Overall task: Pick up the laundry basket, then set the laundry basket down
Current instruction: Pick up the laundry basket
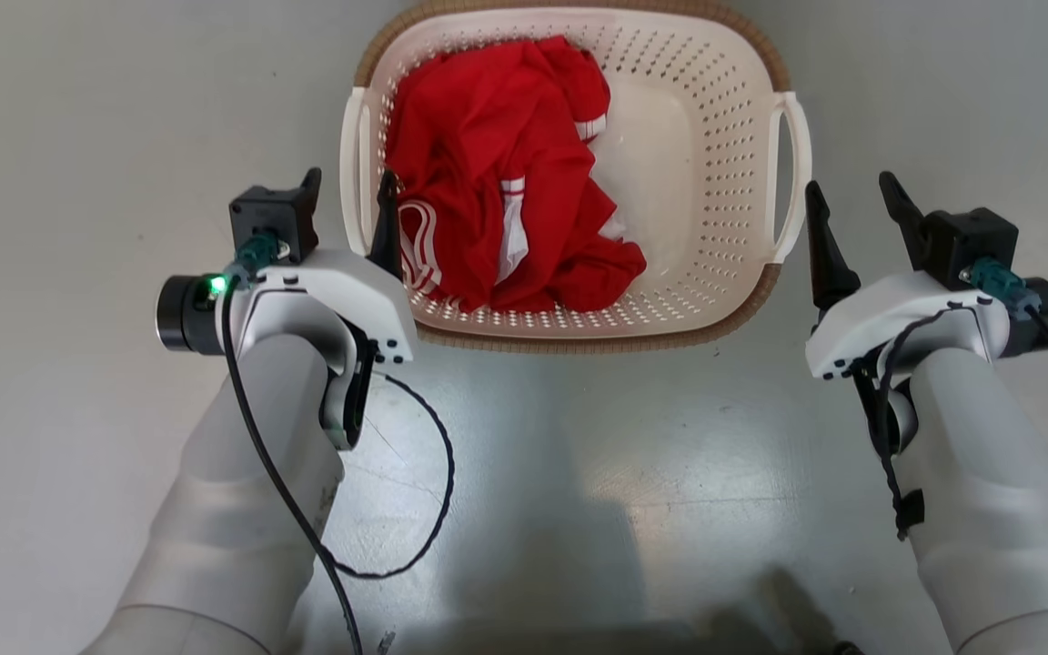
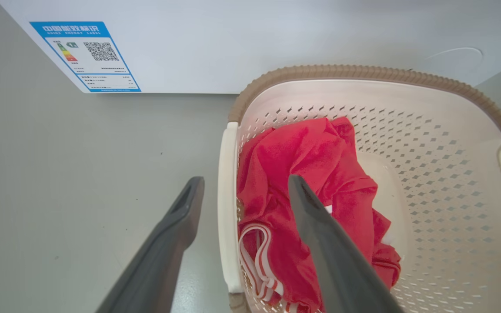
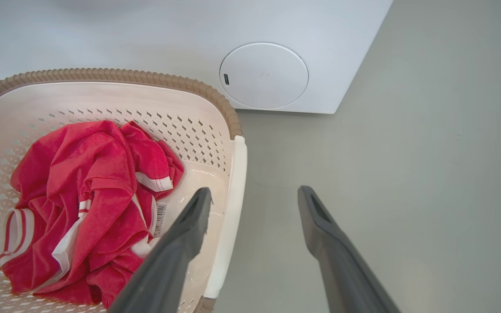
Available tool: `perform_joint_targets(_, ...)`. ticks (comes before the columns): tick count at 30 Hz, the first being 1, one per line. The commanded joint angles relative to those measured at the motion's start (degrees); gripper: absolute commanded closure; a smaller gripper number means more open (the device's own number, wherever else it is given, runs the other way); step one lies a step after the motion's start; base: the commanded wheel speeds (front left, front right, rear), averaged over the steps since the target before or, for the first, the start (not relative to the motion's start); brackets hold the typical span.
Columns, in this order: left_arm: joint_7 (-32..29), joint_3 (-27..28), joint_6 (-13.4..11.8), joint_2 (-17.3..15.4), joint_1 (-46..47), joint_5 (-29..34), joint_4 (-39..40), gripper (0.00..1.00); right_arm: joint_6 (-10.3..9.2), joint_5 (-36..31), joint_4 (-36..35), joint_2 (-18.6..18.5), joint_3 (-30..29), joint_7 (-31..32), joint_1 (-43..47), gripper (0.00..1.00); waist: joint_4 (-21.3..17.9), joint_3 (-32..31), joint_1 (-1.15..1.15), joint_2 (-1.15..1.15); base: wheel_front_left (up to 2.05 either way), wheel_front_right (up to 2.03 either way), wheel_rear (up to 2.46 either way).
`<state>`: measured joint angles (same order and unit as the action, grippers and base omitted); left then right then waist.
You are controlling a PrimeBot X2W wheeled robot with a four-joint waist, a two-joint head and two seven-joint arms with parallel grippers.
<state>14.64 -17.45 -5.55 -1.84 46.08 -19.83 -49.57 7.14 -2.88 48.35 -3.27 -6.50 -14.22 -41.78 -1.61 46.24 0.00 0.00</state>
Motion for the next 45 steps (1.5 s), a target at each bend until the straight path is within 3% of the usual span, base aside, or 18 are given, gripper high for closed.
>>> perform_joint_targets(1,0.4,1.3,-0.6,-1.0,0.6,0.2,0.1,0.00,0.35,0.5,-0.6,0.4,1.4,-0.8,0.3,0.00,-0.1,0.8,0.00,0.00,0.00,0.00,0.00)
perform_joint_targets(15,0.4,2.2,-0.4,-1.0,5.7,2.1,-5.7,0.00,0.35,1.7,0.6,0.4,3.4,-0.8,-3.4,0.00,-0.6,4.9,0.00,0.00,0.00,0.00,0.00)
perform_joint_targets(45,0.4,-1.3,0.4,-1.0,12.2,2.1,-16.3,0.00,0.35,7.2,11.4,0.4,9.3,-0.8,-8.9,0.00,-1.1,6.1,0.00,0.00,0.00,0.00,0.00)
